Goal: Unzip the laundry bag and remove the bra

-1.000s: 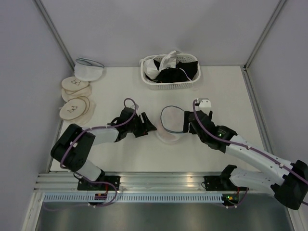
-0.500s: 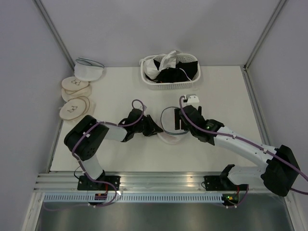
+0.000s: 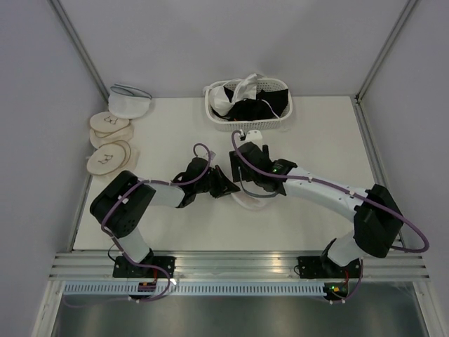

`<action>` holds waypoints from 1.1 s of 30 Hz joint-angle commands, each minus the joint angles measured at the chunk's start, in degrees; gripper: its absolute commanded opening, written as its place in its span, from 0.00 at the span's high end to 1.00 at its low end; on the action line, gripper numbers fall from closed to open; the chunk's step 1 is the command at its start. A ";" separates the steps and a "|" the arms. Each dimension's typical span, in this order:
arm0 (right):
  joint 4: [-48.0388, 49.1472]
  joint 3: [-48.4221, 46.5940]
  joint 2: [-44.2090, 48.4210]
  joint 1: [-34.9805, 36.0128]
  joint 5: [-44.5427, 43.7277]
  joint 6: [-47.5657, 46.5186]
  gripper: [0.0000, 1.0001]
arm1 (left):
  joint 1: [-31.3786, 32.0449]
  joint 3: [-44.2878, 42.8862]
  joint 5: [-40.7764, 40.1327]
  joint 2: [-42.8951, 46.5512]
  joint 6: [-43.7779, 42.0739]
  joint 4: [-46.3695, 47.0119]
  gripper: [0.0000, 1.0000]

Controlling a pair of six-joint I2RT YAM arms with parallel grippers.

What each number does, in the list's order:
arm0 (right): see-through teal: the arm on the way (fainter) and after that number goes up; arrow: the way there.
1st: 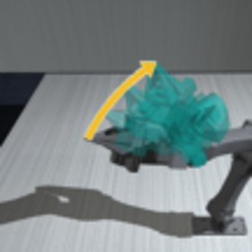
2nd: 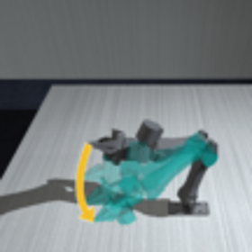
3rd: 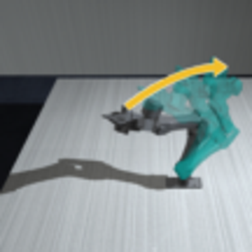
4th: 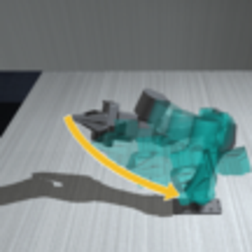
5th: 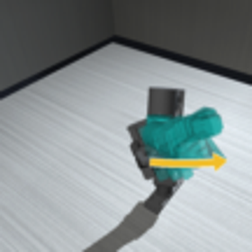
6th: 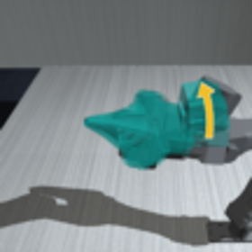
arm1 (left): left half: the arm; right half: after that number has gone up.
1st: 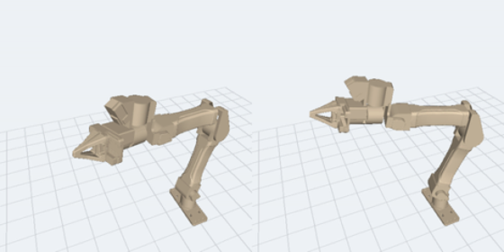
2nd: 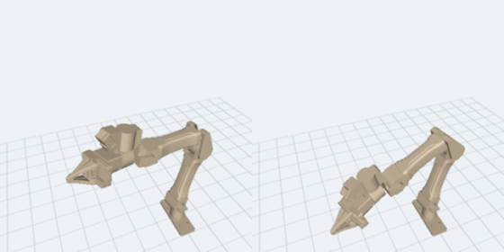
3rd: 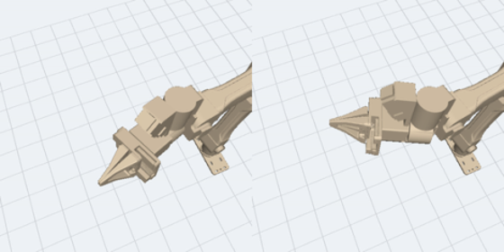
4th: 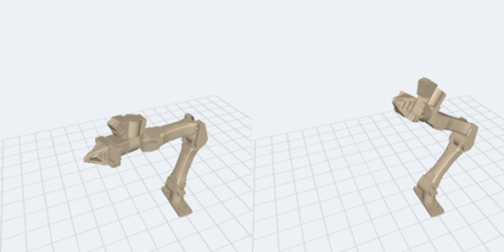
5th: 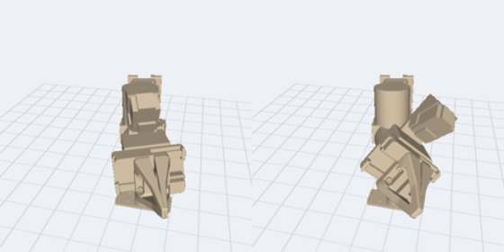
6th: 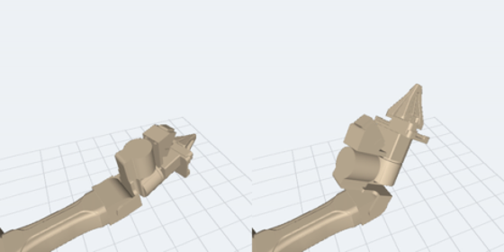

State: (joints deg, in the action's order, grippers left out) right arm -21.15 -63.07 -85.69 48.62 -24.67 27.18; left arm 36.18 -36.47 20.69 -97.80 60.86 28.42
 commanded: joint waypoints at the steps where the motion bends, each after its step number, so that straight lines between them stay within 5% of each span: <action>1: -4.32 -5.03 -4.03 2.09 -4.50 0.85 0.17 | 0.73 -0.44 0.93 2.70 1.37 1.99 0.98; 6: -9.68 -7.68 -8.26 3.06 -12.49 4.97 0.16 | 0.91 0.69 0.67 3.84 1.10 1.90 0.98; 28: -35.45 6.12 14.76 -3.36 -35.71 25.73 0.15 | -4.63 9.75 0.67 9.82 -1.88 0.75 0.98; 30: -28.14 6.90 18.25 -3.27 -33.10 17.28 0.15 | -4.72 9.66 1.81 8.86 -2.76 0.93 0.98; 33: -9.26 12.59 23.88 -3.27 -15.98 2.84 0.17 | -4.81 8.52 5.32 7.10 -4.08 3.04 0.98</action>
State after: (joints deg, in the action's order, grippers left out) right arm -45.67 -54.17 -67.09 45.25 -50.81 41.95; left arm 31.57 -27.05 21.91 -89.82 60.03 28.34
